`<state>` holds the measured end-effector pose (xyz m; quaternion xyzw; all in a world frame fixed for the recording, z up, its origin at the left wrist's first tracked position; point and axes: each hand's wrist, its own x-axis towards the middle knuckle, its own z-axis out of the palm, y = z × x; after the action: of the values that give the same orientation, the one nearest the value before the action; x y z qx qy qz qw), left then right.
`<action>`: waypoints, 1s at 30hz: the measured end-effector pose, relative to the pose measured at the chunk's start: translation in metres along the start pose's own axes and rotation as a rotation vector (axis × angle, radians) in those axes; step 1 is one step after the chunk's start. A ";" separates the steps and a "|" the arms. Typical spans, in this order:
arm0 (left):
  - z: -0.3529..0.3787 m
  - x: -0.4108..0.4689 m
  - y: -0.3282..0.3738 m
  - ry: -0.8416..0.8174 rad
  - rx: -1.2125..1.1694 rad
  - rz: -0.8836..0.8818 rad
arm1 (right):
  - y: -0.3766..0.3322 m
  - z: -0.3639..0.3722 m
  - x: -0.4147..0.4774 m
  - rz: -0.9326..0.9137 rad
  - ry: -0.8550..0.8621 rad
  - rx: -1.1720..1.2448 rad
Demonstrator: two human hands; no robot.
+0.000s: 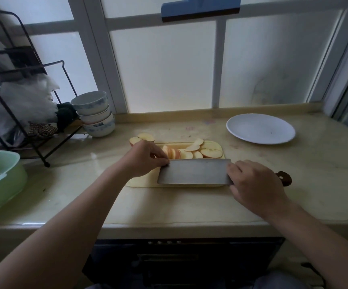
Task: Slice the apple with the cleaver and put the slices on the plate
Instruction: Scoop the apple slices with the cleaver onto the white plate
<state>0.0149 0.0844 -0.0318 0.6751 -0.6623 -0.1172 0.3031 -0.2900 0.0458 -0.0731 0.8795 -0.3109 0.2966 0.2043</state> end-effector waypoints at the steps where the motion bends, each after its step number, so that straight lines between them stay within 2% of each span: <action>1: 0.001 0.000 0.000 0.017 -0.008 -0.007 | 0.001 0.000 -0.001 -0.002 0.005 0.002; 8: 0.011 0.007 -0.007 0.085 -0.023 -0.097 | 0.012 -0.004 -0.013 0.002 -0.018 0.030; 13: 0.016 0.007 -0.011 0.124 -0.036 -0.147 | 0.021 -0.009 -0.017 0.136 -0.065 0.094; 15: 0.017 0.007 -0.014 0.173 -0.049 -0.161 | 0.019 -0.015 -0.013 0.270 -0.107 0.193; 18: 0.020 0.006 -0.016 0.200 -0.102 -0.181 | 0.016 -0.030 0.001 0.585 -0.159 0.431; 21: 0.024 0.003 -0.013 0.141 -0.091 -0.202 | 0.014 -0.046 0.020 0.916 -0.246 0.822; 24: 0.028 0.001 -0.009 0.047 -0.104 -0.225 | 0.014 -0.050 0.030 1.157 -0.270 1.145; 30: 0.035 0.000 -0.002 -0.027 -0.111 -0.222 | 0.023 -0.038 0.021 1.401 -0.324 1.250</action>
<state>-0.0034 0.0749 -0.0606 0.7250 -0.5800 -0.1956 0.3159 -0.3069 0.0412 -0.0277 0.4737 -0.5771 0.3388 -0.5725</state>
